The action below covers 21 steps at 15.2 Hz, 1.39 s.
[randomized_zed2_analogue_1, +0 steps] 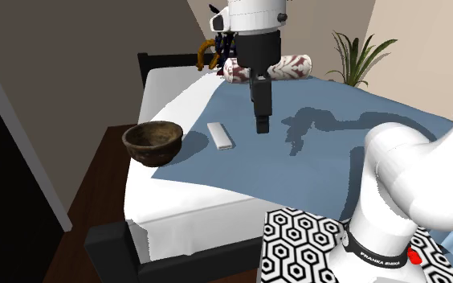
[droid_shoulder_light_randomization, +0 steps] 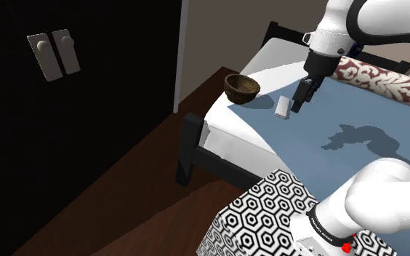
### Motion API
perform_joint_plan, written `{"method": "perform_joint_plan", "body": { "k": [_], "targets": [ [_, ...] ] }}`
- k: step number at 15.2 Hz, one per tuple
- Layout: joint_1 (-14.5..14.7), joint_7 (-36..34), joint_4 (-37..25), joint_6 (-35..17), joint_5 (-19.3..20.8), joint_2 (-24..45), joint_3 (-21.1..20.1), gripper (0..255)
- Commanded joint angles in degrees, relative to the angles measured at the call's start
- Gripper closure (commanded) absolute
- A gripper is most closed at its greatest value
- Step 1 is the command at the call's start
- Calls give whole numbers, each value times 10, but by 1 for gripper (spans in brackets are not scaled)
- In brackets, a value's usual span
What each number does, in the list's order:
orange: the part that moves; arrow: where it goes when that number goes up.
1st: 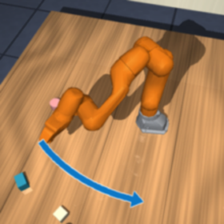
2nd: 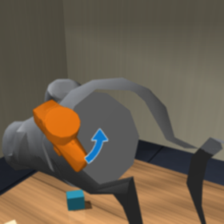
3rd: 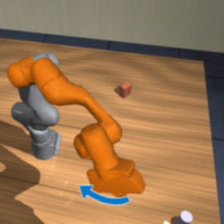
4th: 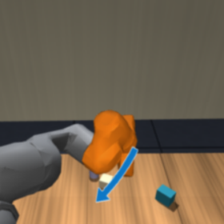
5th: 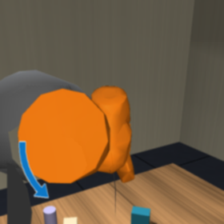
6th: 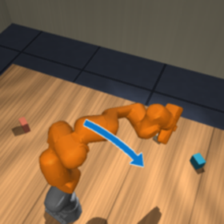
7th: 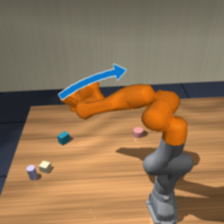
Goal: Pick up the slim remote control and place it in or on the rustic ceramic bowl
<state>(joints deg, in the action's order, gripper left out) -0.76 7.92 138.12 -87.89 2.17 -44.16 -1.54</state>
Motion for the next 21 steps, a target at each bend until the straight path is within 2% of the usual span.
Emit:
{"method": "perform_joint_plan", "body": {
  "k": [1, 11, 21],
  "targets": [
    [0, 0, 0, 0, 0, 0, 0, 0],
    [-73, -78, -27, -153, 21, 163, 42, 0],
    [-133, -145, -98, -267, 21, 328, 95, 0]
  ]
}}
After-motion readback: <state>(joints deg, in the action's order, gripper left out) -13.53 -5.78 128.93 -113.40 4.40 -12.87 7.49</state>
